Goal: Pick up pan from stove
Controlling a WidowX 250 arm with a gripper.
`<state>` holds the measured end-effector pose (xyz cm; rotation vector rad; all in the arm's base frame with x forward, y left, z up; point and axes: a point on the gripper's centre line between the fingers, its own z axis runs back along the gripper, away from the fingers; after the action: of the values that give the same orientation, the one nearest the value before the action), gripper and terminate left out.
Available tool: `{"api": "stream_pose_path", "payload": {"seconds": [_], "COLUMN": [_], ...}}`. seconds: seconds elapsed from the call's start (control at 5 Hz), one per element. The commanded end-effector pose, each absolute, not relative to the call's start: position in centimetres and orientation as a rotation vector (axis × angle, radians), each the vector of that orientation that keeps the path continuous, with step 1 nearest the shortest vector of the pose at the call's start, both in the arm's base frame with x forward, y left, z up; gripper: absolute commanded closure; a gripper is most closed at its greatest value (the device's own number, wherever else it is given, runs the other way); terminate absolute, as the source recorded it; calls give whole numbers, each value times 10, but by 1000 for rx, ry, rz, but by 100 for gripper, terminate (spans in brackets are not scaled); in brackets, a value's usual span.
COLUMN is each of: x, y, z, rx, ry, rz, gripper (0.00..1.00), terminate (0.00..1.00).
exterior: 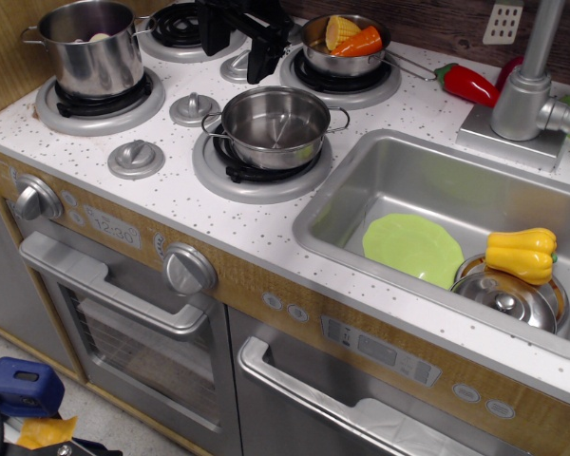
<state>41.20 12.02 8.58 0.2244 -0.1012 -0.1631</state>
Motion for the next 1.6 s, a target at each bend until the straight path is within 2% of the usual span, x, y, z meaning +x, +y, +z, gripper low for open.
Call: {"api": "stream_pose_path", "payload": {"seconds": [0.0,0.4,0.6,1.0,1.2,1.4], "x": [412,423,421,419,423,432], "y": [120,129,128,127,133,141], "z": [86,64,58,54,73,109], "rx": [224,170,157,127,146,205], "ry": [-101,-131,-147,-164,-165,-152], "rz": [-163,-182,-158,-140,-152,-182], "gripper": [0,0,100,100,100,100], "terminate": [0,0,0,0,0,0]}}
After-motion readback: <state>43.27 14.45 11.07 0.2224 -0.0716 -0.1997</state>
